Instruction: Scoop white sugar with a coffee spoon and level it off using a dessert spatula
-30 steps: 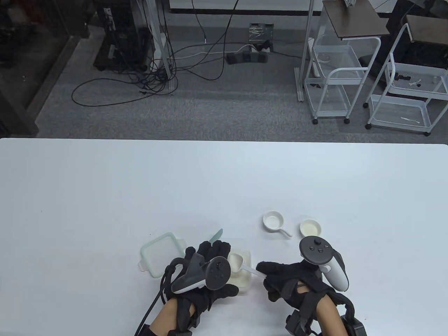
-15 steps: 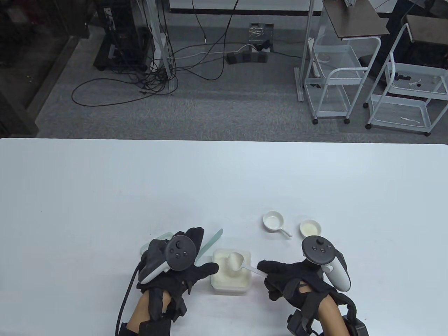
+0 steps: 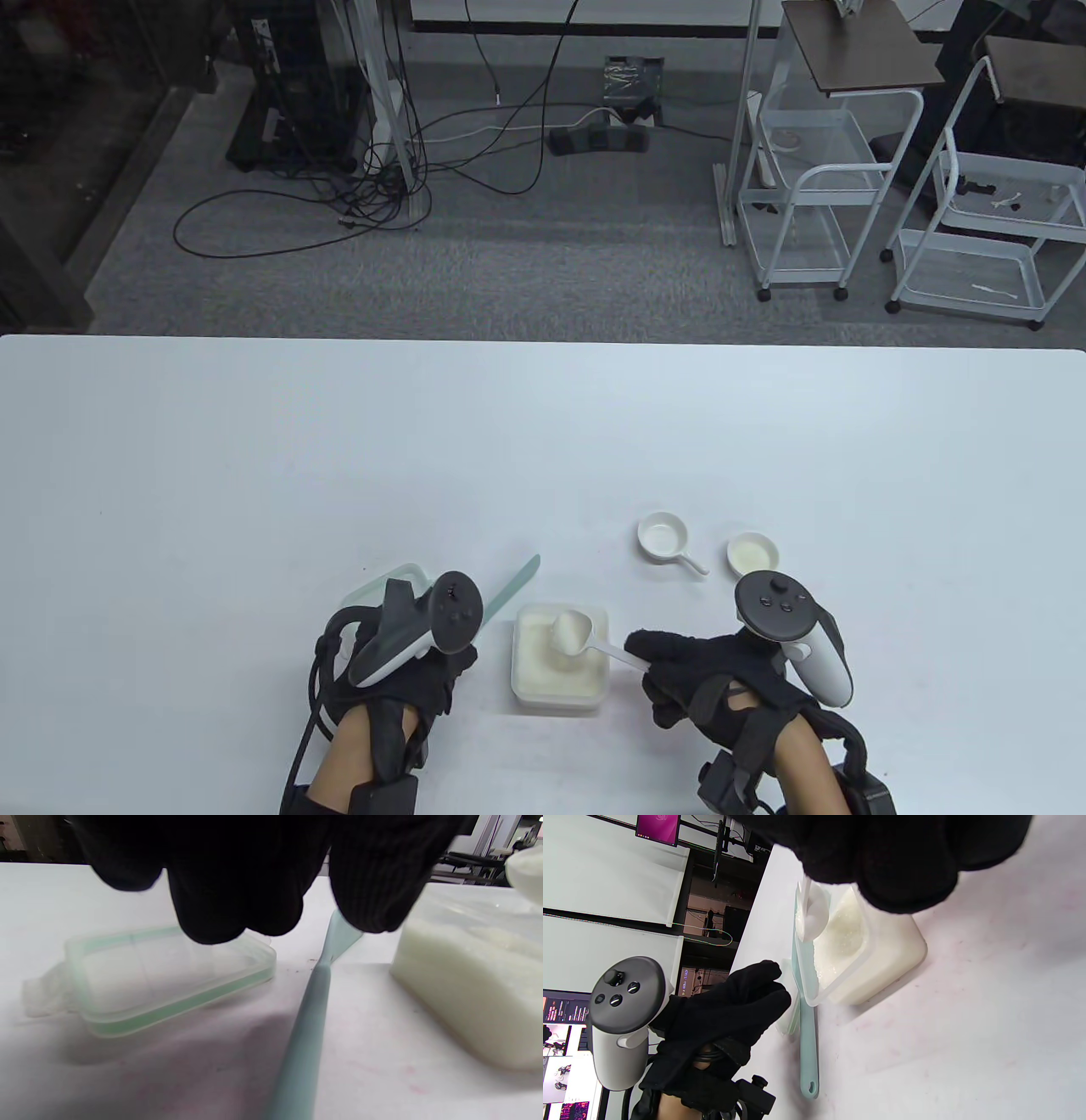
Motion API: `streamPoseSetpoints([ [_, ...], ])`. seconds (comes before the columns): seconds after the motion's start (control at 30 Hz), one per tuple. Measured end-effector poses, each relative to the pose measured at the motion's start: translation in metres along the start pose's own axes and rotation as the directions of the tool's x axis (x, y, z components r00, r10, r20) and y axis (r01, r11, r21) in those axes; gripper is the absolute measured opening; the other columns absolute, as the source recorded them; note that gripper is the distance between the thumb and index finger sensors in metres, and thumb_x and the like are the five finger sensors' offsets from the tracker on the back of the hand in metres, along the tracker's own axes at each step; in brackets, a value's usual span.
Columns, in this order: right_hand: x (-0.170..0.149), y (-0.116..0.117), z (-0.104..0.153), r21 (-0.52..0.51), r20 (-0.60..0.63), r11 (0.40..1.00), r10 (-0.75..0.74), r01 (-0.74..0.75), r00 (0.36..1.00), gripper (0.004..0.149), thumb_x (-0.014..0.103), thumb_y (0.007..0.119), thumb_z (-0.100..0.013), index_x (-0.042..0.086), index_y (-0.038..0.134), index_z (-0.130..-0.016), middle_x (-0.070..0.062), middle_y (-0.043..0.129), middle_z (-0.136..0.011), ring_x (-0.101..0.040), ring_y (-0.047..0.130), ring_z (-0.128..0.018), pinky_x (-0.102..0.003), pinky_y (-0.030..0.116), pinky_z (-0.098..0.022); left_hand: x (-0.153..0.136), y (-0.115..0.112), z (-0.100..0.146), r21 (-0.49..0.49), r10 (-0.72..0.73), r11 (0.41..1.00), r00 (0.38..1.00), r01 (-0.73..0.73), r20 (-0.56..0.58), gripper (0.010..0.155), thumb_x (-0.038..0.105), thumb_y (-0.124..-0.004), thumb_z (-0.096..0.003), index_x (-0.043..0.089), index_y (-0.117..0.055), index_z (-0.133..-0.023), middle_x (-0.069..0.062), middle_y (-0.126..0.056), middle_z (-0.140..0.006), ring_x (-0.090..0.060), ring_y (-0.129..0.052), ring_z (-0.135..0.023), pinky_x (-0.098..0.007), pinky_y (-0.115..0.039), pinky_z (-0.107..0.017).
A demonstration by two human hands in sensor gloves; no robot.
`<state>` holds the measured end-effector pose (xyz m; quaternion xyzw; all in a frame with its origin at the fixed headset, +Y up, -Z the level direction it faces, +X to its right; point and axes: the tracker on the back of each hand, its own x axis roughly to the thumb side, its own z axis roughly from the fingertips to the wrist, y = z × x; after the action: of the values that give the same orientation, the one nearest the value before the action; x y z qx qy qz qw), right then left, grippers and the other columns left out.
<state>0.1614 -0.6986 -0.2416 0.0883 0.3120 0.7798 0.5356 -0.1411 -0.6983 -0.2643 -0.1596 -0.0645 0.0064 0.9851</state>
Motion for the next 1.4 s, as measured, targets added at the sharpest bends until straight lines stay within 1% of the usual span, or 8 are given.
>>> streamPoseSetpoints([
  [0.37,0.0,0.001,-0.001,0.007,-0.009,1.0,0.012,-0.012,1.0,0.05,0.012,0.066,-0.05,-0.003,0.061,-0.097,-0.021,0.083,-0.062,-0.036,0.089,-0.051,-0.067,0.069,-0.052,0.005,-0.02,-0.008,-0.155,-0.048,0.987,0.994,0.032,-0.101,0.07,0.05,-0.091,-0.0407,0.014,-0.078,-0.1,-0.001,-0.1,-0.083,-0.024,-0.105,-0.069,-0.05,-0.085,-0.058],
  [0.73,0.0,0.004,-0.002,0.015,-0.023,1.0,0.027,-0.026,0.999,0.05,0.012,0.066,-0.05,-0.003,0.061,-0.097,-0.021,0.083,-0.062,-0.037,0.089,-0.051,-0.067,0.069,-0.052,0.013,-0.026,-0.01,-0.134,-0.131,0.984,0.983,0.114,-0.125,0.061,0.053,-0.092,-0.0396,0.019,-0.09,-0.09,0.003,-0.108,-0.072,-0.017,-0.111,-0.057,-0.044,-0.091,-0.052],
  [0.83,0.0,0.004,-0.002,0.015,-0.025,0.999,0.028,-0.028,0.999,0.05,0.012,0.066,-0.05,-0.003,0.061,-0.097,-0.021,0.083,-0.062,-0.037,0.089,-0.051,-0.067,0.069,-0.053,0.018,-0.024,-0.009,-0.111,-0.18,0.98,0.975,0.167,-0.127,0.058,0.053,-0.093,-0.0394,0.019,-0.094,-0.087,0.004,-0.112,-0.068,-0.009,-0.115,-0.042,-0.038,-0.094,-0.048],
  [0.9,0.0,0.004,-0.002,0.014,-0.025,1.0,0.027,-0.026,0.999,0.05,0.012,0.066,-0.05,-0.003,0.061,-0.097,-0.021,0.083,-0.062,-0.037,0.089,-0.051,-0.067,0.069,-0.053,0.019,-0.024,-0.009,-0.105,-0.192,0.978,0.974,0.179,-0.121,0.058,0.054,-0.093,-0.0392,0.019,-0.095,-0.085,0.005,-0.113,-0.067,-0.007,-0.116,-0.04,-0.036,-0.094,-0.049],
  [1.03,0.0,0.003,-0.002,0.009,-0.018,1.0,0.02,-0.02,1.0,0.05,0.012,0.066,-0.05,-0.003,0.061,-0.097,-0.021,0.083,-0.062,-0.037,0.088,-0.051,-0.067,0.069,-0.053,0.013,-0.02,-0.008,-0.115,-0.137,0.986,0.983,0.124,-0.118,0.058,0.055,-0.093,-0.04,0.018,-0.096,-0.084,0.004,-0.113,-0.065,-0.006,-0.116,-0.039,-0.036,-0.093,-0.05],
  [1.2,0.001,0.002,-0.001,0.005,-0.009,1.0,0.012,-0.012,1.0,0.05,0.012,0.066,-0.05,-0.003,0.061,-0.097,-0.021,0.083,-0.062,-0.037,0.089,-0.051,-0.067,0.069,-0.053,0.005,-0.001,0.003,-0.053,-0.019,0.999,0.994,0.013,-0.112,0.057,0.055,-0.092,-0.0401,0.018,-0.095,-0.084,0.004,-0.112,-0.066,-0.007,-0.117,-0.041,-0.037,-0.092,-0.052],
  [1.3,0.001,0.002,-0.001,0.001,-0.006,1.0,0.011,-0.011,1.0,0.05,0.012,0.066,-0.05,-0.003,0.061,-0.097,-0.021,0.083,-0.062,-0.037,0.088,-0.051,-0.067,0.069,-0.052,0.006,0.009,0.009,-0.045,0.045,0.998,0.997,-0.048,-0.067,0.056,0.054,-0.092,-0.0408,0.018,-0.095,-0.085,0.003,-0.112,-0.066,-0.007,-0.117,-0.042,-0.037,-0.091,-0.052],
  [1.4,0.001,-0.001,0.0,-0.016,0.006,1.0,0.001,-0.001,1.0,0.05,0.012,0.066,-0.05,-0.003,0.061,-0.097,-0.021,0.083,-0.062,-0.037,0.089,-0.051,-0.067,0.069,-0.053,0.012,0.016,0.016,-0.084,0.197,0.977,0.98,-0.195,0.013,0.057,0.053,-0.093,-0.0406,0.018,-0.094,-0.085,0.003,-0.111,-0.067,-0.008,-0.117,-0.042,-0.037,-0.091,-0.053],
])
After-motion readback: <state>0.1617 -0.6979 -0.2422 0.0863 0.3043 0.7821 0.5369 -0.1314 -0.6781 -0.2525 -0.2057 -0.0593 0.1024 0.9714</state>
